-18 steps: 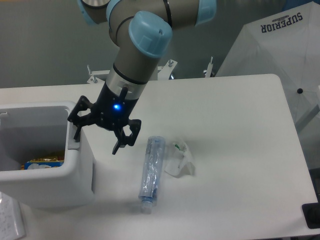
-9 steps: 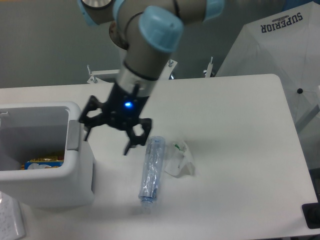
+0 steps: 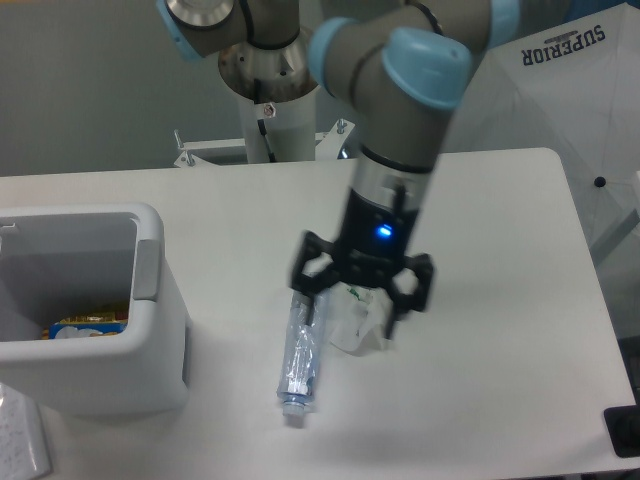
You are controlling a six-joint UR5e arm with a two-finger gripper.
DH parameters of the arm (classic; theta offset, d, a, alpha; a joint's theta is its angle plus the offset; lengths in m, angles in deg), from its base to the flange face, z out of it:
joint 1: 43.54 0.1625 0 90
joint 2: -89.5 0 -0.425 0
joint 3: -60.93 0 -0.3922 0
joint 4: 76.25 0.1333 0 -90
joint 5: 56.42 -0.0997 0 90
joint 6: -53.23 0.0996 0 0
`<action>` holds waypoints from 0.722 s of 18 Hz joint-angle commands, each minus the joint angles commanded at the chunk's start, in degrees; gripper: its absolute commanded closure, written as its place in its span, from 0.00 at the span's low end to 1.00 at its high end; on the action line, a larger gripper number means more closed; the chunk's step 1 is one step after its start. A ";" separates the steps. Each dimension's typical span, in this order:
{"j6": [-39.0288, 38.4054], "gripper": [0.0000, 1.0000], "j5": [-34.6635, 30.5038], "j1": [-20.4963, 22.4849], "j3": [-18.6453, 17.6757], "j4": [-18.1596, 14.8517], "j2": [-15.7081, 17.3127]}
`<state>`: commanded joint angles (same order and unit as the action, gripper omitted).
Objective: Open the trash can
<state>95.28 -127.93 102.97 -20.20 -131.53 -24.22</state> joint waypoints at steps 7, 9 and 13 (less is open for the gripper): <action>23.57 0.00 -8.54 4.48 0.00 -0.61 -3.44; 28.24 0.00 -11.44 5.27 -0.09 -0.79 -3.62; 30.98 0.00 -13.83 6.42 -0.09 -1.14 -3.71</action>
<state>126.26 -141.76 109.39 -20.29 -132.67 -27.92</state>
